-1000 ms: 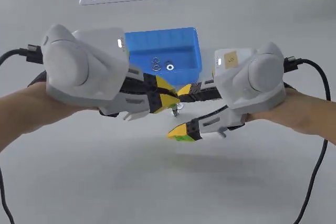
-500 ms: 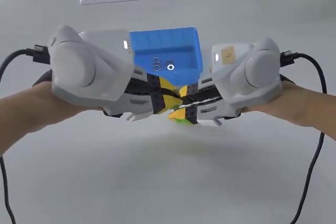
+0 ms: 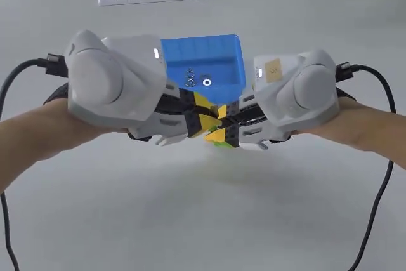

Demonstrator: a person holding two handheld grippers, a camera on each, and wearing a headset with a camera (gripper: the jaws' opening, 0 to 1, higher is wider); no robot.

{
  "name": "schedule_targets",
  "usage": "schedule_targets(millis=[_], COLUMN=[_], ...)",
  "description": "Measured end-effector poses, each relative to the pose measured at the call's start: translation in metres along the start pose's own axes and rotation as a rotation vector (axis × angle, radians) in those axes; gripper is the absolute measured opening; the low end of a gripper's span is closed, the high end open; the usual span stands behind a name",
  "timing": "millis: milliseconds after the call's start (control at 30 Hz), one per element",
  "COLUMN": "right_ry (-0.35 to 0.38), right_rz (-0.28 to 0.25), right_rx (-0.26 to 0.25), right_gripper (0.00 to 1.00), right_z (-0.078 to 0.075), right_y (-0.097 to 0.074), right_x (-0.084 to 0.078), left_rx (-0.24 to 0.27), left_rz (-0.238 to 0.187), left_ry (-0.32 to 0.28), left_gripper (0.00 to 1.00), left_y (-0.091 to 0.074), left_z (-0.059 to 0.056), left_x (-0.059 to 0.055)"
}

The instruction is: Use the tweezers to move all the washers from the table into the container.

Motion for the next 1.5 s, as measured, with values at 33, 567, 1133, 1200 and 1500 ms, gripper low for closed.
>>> schedule_targets(millis=[33,567,1133,1200,1500], right_ry=[-0.001,0.016,0.022,0.020,0.008], right_rz=[0.001,0.000,0.027,0.034,0.058], right_rx=[0.000,-0.008,-0.010,-0.014,-0.016], right_gripper=[0.10,0.10,0.09,0.09,0.09], right_z=[0.000,0.005,0.003,0.002,0.002], right_y=[0.000,-0.003,-0.007,-0.009,-0.019], right_x=[0.000,0.007,0.011,0.013,0.025], left_rx=[0.000,-0.018,0.022,0.036,0.093], left_rz=[0.001,0.024,0.011,0.006,0.017], left_ry=[0.002,0.016,-0.005,-0.023,-0.111], left_gripper=[0.08,0.15,0.17,0.19,0.30], left_y=[0.000,-0.002,-0.013,-0.018,-0.043], left_z=[0.000,-0.003,0.000,-0.001,-0.013], left_x=[0.000,0.000,-0.002,-0.004,-0.021])
Point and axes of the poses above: the centre of the closed fingertips' face, and the gripper's own axes: y roughly forward along the fingers, z roughly to its left, x roughly out of its top, the point moved 9 cm from there along -y, roughly backward along the fingers, and after that the axes turned 3 degrees about -z, right-handed, at the moved point
